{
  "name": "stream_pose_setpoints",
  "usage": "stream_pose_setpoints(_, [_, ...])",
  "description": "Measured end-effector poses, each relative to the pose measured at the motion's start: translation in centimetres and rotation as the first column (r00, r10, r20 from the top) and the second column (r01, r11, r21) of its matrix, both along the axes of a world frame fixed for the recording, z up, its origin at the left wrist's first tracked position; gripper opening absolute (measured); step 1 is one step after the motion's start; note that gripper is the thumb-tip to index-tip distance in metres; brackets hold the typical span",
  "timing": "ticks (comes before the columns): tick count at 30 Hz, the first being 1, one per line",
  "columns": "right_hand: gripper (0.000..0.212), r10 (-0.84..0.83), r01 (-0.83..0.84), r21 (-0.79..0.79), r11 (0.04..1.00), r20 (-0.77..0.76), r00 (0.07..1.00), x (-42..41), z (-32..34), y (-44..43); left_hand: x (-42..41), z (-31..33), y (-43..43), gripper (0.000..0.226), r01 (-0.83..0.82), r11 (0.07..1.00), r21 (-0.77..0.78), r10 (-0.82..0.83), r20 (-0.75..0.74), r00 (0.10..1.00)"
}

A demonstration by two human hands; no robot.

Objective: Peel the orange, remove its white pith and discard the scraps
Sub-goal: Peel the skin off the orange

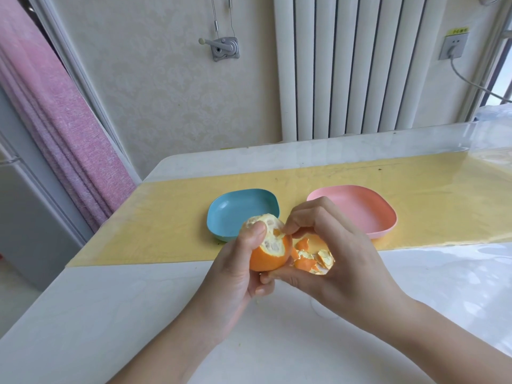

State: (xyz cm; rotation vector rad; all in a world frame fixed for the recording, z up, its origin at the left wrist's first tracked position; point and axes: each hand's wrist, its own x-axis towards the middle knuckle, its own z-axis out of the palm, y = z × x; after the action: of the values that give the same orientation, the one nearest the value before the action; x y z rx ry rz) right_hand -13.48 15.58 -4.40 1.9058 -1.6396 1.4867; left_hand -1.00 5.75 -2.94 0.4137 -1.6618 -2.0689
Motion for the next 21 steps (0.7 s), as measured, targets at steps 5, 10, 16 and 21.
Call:
stream_pose_setpoints(5, [0.039,0.016,-0.016,0.027,1.0,0.009,1.0,0.13,0.03,0.04,-0.05,-0.21,0.08,0.039,-0.029,0.999,-0.044,0.029,0.004,1.0])
stream_pose_setpoints(10, [0.039,0.057,-0.056,0.059,0.997,-0.012,0.998,-0.14,0.19,0.13,-0.07,-0.41,0.11,0.036,0.003,0.996,-0.085,-0.001,0.017,1.0])
stream_pose_setpoints(16, [0.032,0.063,-0.059,0.076,0.995,-0.052,0.997,-0.22,0.2,0.13,0.03,-0.42,0.08,0.033,0.033,0.994,-0.103,-0.031,0.017,0.999])
stream_pose_setpoints(21, [0.025,0.083,-0.08,0.071,0.994,-0.046,0.996,-0.09,0.15,0.18,0.03,-0.34,0.08,0.031,0.047,0.998,-0.038,-0.047,0.009,0.999])
